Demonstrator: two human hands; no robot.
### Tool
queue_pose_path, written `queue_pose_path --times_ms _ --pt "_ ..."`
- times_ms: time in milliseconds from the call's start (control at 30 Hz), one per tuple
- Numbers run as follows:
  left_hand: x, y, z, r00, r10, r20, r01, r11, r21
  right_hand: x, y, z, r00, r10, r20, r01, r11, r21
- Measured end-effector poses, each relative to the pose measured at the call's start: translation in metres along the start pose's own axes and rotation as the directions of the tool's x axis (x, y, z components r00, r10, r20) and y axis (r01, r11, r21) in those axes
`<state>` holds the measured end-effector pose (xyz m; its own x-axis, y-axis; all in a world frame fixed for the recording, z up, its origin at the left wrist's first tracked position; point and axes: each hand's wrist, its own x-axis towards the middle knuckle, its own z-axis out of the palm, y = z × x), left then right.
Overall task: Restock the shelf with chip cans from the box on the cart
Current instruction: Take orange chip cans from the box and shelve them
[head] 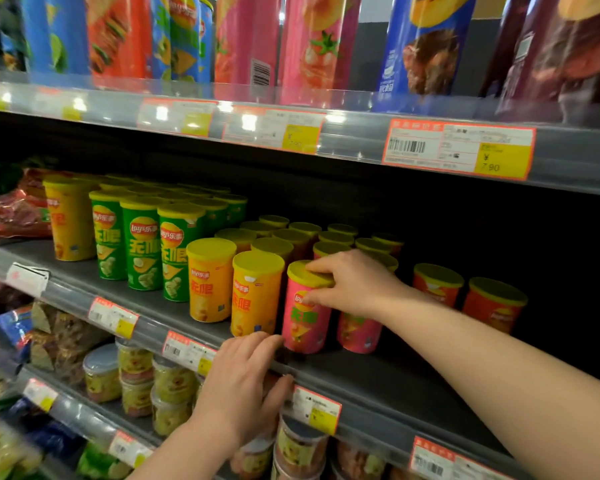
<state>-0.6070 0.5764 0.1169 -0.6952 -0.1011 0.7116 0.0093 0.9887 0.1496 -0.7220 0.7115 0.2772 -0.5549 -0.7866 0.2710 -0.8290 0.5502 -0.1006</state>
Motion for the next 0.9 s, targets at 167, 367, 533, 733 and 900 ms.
queue_pose_path --times_ms 167,367,533,733,900 --pt "0.005 0.004 0.000 0.998 -0.017 -0.054 0.016 1.000 -0.014 -0.006 0.003 0.001 0.998 -0.058 -0.009 0.059 0.992 0.111" --pt "0.000 -0.001 0.008 0.997 0.031 -0.064 -0.029 0.999 0.025 -0.010 0.047 -0.006 0.986 0.139 -0.087 -0.138 0.990 0.018" --pt "-0.002 0.000 0.011 0.998 0.036 -0.057 -0.031 0.996 0.080 -0.023 0.054 0.003 0.991 0.134 -0.025 -0.131 0.985 0.111" --pt "-0.002 0.001 0.012 0.997 0.041 -0.072 -0.035 0.996 0.084 -0.037 0.051 -0.005 0.998 0.056 -0.009 -0.051 0.964 0.260" --pt "-0.001 0.001 0.012 0.995 0.042 -0.092 -0.035 0.996 0.076 -0.041 0.045 -0.007 1.000 0.015 0.002 -0.015 0.958 0.286"
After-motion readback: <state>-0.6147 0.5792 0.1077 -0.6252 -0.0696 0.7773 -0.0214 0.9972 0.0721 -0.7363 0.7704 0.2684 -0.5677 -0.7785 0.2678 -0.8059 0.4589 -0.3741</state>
